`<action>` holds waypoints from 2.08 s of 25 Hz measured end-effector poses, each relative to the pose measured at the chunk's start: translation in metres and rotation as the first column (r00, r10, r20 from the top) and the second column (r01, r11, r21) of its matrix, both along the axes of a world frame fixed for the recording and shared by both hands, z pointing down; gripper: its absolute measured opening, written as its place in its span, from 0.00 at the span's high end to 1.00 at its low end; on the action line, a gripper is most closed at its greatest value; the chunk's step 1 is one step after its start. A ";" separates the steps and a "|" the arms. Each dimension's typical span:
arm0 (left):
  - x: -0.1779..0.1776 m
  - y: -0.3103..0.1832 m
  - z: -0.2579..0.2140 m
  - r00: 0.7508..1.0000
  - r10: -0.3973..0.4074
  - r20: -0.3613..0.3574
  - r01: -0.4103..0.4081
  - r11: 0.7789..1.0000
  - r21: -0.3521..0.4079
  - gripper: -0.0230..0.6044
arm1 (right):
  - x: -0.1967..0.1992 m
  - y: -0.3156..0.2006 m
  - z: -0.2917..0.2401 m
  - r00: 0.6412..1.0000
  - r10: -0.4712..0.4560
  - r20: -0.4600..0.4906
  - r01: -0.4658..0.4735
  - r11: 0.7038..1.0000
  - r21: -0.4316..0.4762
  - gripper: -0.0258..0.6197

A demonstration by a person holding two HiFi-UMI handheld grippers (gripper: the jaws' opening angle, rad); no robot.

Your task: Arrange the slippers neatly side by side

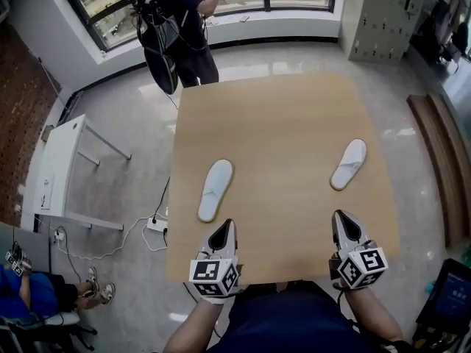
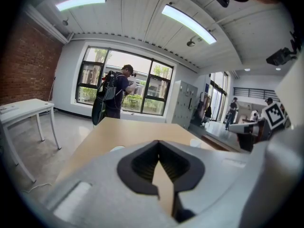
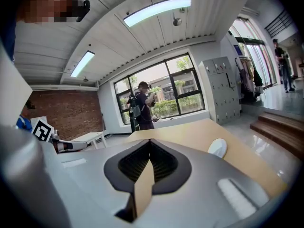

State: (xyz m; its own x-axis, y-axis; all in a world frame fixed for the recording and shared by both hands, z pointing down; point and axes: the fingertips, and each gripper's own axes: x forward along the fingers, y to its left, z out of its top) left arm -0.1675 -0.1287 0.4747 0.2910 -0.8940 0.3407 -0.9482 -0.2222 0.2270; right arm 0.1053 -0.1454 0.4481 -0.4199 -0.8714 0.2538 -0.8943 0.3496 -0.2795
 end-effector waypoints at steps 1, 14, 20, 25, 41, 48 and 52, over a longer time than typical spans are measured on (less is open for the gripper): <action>-0.007 -0.005 0.004 1.000 0.001 0.000 -0.001 1.000 -0.004 0.96 | 0.001 -0.005 0.000 1.000 0.020 -0.009 -0.020 1.000 0.001 0.94; -0.053 -0.047 0.065 0.992 0.010 0.122 0.003 0.994 -0.106 0.96 | 0.042 -0.067 0.028 0.981 0.128 -0.148 -0.129 0.992 0.003 0.94; -0.080 -0.070 0.093 0.976 -0.044 0.214 0.076 0.987 -0.144 0.96 | 0.064 -0.113 0.059 0.967 0.128 -0.222 -0.132 0.991 -0.004 0.94; -0.098 -0.078 0.112 0.956 -0.015 0.292 0.074 0.979 -0.192 0.96 | 0.074 -0.126 0.074 0.962 0.127 -0.243 -0.141 0.989 -0.040 0.94; -0.097 -0.112 0.177 0.946 0.066 0.319 0.048 0.941 -0.335 0.96 | 0.133 -0.201 0.182 0.922 0.150 -0.357 -0.238 0.946 -0.220 0.94; -0.104 -0.120 0.187 0.942 0.074 0.326 0.053 0.930 -0.365 0.96 | 0.142 -0.218 0.209 0.910 0.168 -0.379 -0.283 0.920 -0.271 0.94; -0.098 -0.125 0.185 0.940 0.081 0.331 0.051 0.927 -0.373 0.96 | 0.148 -0.233 0.206 0.903 0.176 -0.392 -0.299 0.912 -0.280 0.94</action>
State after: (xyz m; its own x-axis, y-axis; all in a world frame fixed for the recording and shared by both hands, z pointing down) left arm -0.2652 -0.2541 0.6594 0.1135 -0.6795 0.7248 -0.9793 -0.1997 -0.0338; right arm 0.2534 -0.3779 0.6542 -0.0401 -0.7748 0.6310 -0.9983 0.0584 0.0082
